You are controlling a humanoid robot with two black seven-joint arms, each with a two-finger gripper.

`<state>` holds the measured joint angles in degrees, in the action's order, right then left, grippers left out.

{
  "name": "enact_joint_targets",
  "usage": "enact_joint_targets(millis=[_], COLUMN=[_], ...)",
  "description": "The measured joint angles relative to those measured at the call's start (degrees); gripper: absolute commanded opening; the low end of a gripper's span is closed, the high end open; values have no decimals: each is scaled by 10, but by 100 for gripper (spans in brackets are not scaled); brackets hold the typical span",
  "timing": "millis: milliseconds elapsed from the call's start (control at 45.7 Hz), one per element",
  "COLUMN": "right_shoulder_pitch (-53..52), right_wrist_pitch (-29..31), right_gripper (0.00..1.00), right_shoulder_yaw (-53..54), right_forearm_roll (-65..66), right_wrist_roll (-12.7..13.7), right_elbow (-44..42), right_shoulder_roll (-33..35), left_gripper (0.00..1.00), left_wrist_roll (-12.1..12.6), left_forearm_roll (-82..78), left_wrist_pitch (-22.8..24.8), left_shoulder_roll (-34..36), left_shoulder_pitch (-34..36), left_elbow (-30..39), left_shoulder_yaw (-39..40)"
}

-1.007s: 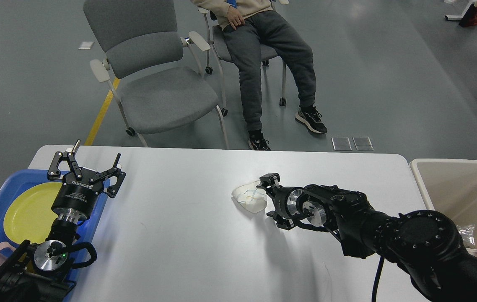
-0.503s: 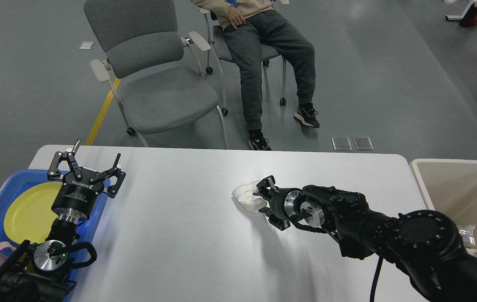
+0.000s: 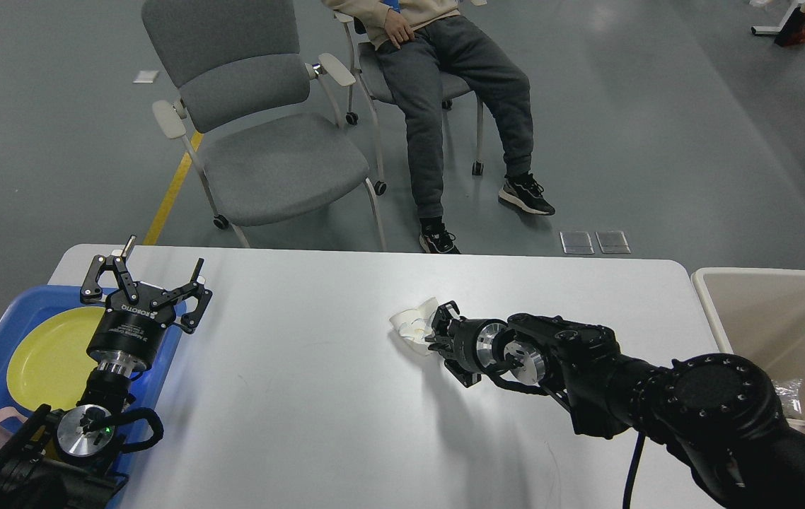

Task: Tidy desktop
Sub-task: 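Grasp the white tissue with the right gripper, then lift the tissue and drop it into the white bin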

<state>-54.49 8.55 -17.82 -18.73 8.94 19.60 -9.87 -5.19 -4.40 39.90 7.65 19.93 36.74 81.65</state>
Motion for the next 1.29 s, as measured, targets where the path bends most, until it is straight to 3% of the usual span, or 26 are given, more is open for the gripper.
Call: enact_joint_targets(millis=[153, 263, 503, 657, 919, 1116, 1292], right_shoulder_pitch=[-4, -21, -106, -192, -405, -576, -701], right_wrist_pitch=[3, 5, 7, 10, 71, 166, 235], right_gripper=[0, 0, 0, 0, 0, 0, 0], right_shoulder_yaw=[1, 2, -26, -125, -359, -500, -564], right_forearm_roll=[0, 0, 12, 13, 13, 31, 65], right_wrist_roll=[5, 23, 71, 83, 72, 26, 14], right_elbow=[2, 31, 142, 237, 408, 514, 596], right_shoulder_roll=[9, 28, 95, 152, 212, 219, 220], left_gripper=[96, 96, 96, 96, 96, 96, 96], left_wrist_roll=[0, 0, 0, 0, 1, 1, 1], left_forearm_roll=[0, 0, 0, 0, 0, 0, 0], left_wrist_pitch=[0, 0, 0, 0, 0, 0, 0], left_shoulder_roll=[0, 0, 0, 0, 0, 0, 0], left_shoulder_pitch=[0, 0, 0, 0, 0, 0, 0], left_elbow=[0, 0, 0, 0, 0, 0, 0], left_shoulder_yaw=[0, 0, 0, 0, 0, 0, 0])
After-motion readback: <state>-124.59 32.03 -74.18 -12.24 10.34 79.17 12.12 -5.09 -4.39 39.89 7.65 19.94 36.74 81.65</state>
